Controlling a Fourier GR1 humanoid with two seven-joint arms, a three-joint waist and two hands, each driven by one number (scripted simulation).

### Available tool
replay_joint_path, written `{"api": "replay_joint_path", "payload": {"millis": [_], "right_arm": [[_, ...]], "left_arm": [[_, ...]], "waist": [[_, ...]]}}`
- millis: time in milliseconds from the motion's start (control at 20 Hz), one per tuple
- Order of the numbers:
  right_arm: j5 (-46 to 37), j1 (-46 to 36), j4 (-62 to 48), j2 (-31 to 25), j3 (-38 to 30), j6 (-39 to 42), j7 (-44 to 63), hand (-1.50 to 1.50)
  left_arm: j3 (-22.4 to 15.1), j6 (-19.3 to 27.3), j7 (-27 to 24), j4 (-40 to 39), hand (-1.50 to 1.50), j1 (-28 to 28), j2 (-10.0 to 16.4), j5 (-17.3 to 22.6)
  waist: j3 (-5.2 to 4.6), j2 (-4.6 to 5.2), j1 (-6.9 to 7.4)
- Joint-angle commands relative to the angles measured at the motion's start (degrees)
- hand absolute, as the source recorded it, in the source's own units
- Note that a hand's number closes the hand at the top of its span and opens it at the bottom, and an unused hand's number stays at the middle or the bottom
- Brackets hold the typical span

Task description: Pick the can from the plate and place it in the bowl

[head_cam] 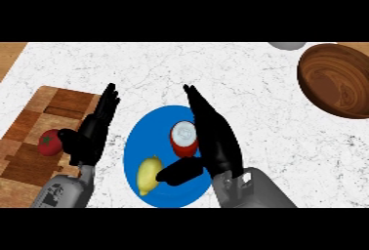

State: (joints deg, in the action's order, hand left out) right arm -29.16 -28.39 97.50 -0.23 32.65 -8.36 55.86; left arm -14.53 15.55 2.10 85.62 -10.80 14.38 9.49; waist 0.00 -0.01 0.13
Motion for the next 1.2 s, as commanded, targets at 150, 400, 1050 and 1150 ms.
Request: {"api": "replay_joint_path", "payload": {"millis": [150,400,1050,1150], "right_arm": [[2.15,7.78,4.80,-1.08,-3.17,3.20,-6.91,-1.50],[2.02,11.48,7.71,0.20,1.88,-2.19,-8.76,-1.50],[9.74,7.24,-3.73,0.23,3.35,-12.16,-13.43,-1.50],[10.44,9.47,-5.66,0.23,4.04,-12.88,-16.70,-1.50]], "left_arm": [[2.44,-1.93,2.36,2.06,0.00,0.80,-1.64,-1.62],[2.80,-1.39,3.22,1.39,0.00,-0.33,-3.16,-3.80],[6.53,-7.10,0.89,1.62,0.00,2.95,-4.36,-5.90],[5.14,-4.97,4.15,2.81,0.00,1.16,-6.52,-7.55]], "waist": [[0.01,-0.04,-0.12],[0.02,-0.07,-0.15],[0.00,0.01,0.14],[0.01,0.02,0.11]]}}
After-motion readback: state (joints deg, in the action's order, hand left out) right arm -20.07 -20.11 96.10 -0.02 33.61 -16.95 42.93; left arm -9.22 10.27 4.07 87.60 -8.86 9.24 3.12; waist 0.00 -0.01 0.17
